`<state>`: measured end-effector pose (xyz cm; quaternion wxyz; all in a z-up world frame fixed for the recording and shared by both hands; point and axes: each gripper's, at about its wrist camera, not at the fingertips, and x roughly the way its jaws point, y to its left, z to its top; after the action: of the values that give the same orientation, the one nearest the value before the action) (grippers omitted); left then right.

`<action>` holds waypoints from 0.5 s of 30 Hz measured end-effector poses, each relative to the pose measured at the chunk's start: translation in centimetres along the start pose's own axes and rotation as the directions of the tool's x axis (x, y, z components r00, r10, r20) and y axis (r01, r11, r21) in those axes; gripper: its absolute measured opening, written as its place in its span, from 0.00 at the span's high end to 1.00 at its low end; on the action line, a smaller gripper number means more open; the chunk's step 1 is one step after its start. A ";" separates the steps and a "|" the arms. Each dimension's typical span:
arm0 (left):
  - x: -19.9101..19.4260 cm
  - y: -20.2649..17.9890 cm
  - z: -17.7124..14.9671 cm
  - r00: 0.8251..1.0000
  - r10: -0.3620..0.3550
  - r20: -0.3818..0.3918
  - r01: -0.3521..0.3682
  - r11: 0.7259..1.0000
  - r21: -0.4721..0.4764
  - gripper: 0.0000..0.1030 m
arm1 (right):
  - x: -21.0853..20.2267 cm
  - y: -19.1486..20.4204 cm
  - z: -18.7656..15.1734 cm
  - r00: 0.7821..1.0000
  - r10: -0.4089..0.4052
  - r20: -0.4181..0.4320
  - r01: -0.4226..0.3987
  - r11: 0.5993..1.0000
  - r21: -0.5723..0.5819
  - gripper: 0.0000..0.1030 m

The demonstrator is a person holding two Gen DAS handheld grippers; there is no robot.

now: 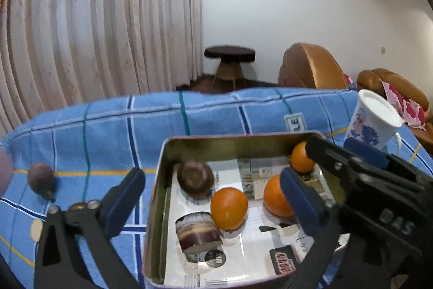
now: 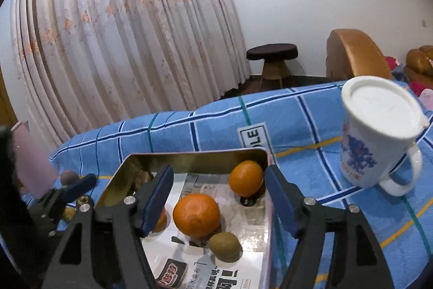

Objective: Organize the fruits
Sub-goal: 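Lift both open tools out of the tin back toward the loose fruits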

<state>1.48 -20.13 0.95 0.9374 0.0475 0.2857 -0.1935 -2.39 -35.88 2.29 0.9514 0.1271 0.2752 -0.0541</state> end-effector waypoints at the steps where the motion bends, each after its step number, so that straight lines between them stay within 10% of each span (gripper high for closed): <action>1: -0.3 0.0 0.1 1.000 -0.001 0.007 0.001 1.000 0.003 0.00 | -0.1 -0.2 0.1 1.000 -0.007 0.004 0.007 1.000 0.006 0.30; 15: -3.4 3.8 -1.2 0.966 0.226 0.125 -0.228 0.974 0.005 0.00 | -1.6 0.6 -0.3 0.990 -0.050 0.134 0.047 0.999 0.026 0.30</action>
<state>-0.27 -15.30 1.76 0.9687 0.0771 0.2181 -0.0901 -3.80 -35.18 3.05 0.9647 0.1274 0.2129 -0.0885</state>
